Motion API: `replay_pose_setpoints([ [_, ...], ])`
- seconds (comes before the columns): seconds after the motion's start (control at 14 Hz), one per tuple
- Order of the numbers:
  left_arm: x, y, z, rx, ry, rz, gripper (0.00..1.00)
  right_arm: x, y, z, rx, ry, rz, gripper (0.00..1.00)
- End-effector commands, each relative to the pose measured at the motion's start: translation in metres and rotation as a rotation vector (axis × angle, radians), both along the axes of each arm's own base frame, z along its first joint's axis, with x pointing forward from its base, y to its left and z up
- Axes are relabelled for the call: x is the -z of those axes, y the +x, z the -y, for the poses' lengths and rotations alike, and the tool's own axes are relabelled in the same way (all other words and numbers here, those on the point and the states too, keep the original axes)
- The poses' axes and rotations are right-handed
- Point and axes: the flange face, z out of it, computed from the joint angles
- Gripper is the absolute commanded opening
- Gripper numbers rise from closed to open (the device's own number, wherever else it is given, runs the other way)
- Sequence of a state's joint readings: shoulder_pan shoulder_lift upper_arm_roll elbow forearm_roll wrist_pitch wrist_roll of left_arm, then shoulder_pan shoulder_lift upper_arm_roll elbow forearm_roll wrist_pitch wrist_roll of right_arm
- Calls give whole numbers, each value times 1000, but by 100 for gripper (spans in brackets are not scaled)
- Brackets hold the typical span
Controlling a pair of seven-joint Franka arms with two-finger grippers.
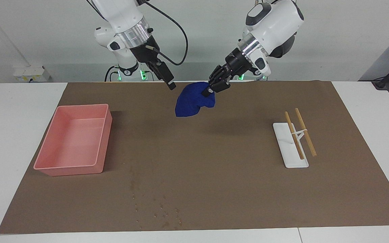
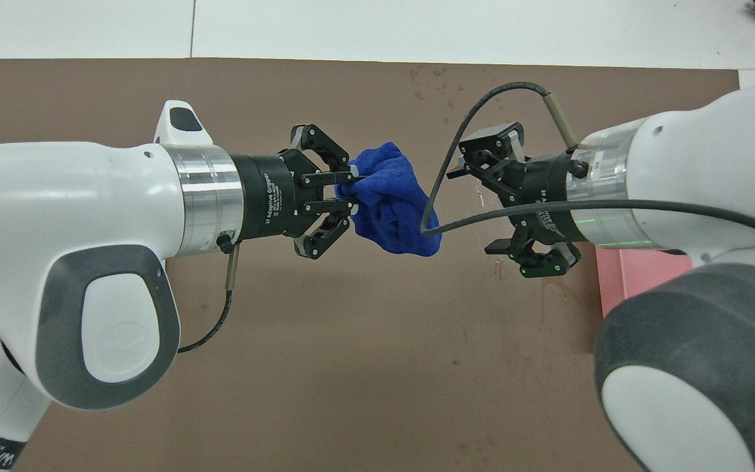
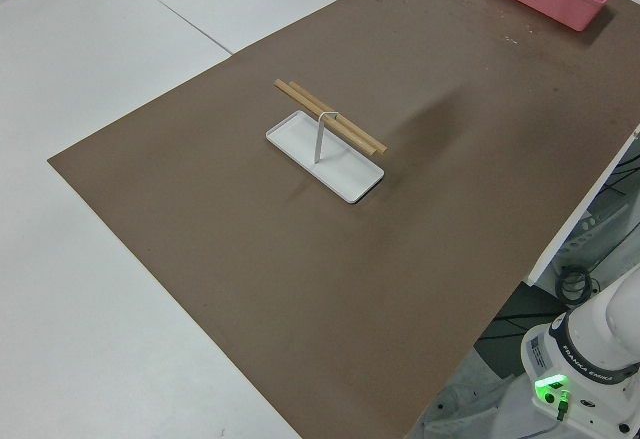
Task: Wipe water with towel using both arms
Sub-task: 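Grasp the cloth with the right gripper while the left gripper releases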
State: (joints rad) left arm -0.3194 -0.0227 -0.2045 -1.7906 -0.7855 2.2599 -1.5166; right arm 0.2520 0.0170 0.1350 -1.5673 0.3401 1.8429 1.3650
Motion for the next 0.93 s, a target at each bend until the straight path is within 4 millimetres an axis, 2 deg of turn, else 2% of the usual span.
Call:
replay_pose_setpoints([
  [0.0,-4,-10,1,-25,-28,-15,0,5,0,-24,39,41,-23,99],
  [0.07,-6,-11,2,-23,-32,-17,0,11,1,-33,44,40,-35,99],
  [0.14,-8,-14,3,-17,-33,-18,0,6,3,-36,56,57,-15,99],
  [0.36,-10,-23,10,9,-29,-28,0,14,16,-42,76,81,14,99],
  [0.5,-11,-26,10,23,-25,-38,0,9,19,-42,89,98,51,98],
  [0.57,-11,-27,10,28,-24,-42,0,12,20,-41,90,96,47,89],
  [0.64,-14,-30,9,33,-24,-41,0,14,19,-42,88,94,43,72],
  [0.86,-16,-30,9,29,-27,-32,0,16,20,-41,67,85,47,0],
])
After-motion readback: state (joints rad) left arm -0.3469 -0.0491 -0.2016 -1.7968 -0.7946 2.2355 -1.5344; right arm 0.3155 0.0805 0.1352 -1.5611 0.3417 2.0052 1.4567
